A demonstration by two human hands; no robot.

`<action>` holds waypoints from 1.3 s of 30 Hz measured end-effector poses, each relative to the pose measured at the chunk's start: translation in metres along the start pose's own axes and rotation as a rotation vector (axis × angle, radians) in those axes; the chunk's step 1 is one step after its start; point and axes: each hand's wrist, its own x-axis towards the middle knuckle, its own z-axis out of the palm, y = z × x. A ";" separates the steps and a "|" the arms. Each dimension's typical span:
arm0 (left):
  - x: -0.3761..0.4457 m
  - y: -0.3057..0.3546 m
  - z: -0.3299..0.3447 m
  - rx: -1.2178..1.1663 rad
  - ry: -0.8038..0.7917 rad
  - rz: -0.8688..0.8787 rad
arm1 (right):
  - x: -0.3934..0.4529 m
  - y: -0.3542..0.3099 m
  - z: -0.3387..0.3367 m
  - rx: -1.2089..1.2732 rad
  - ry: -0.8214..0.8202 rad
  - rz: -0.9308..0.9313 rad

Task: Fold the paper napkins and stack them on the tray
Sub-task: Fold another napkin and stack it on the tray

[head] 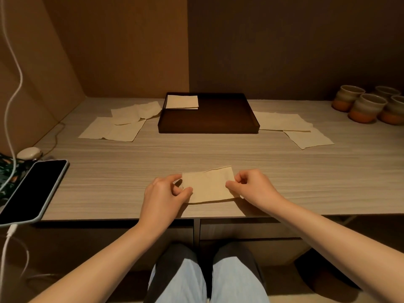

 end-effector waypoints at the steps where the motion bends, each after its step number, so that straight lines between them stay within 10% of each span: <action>1: -0.001 0.000 0.000 -0.001 0.003 0.004 | 0.001 0.000 0.000 -0.003 0.002 0.009; 29: -0.044 0.006 0.014 0.594 -0.372 0.433 | -0.003 -0.001 -0.004 -0.088 0.005 0.022; 35: -0.041 0.003 0.013 0.611 -0.412 0.462 | -0.029 -0.012 -0.004 -0.498 0.186 -0.308; 39: -0.041 0.004 0.010 0.638 -0.440 0.476 | -0.052 0.002 0.011 -0.649 -0.007 -0.517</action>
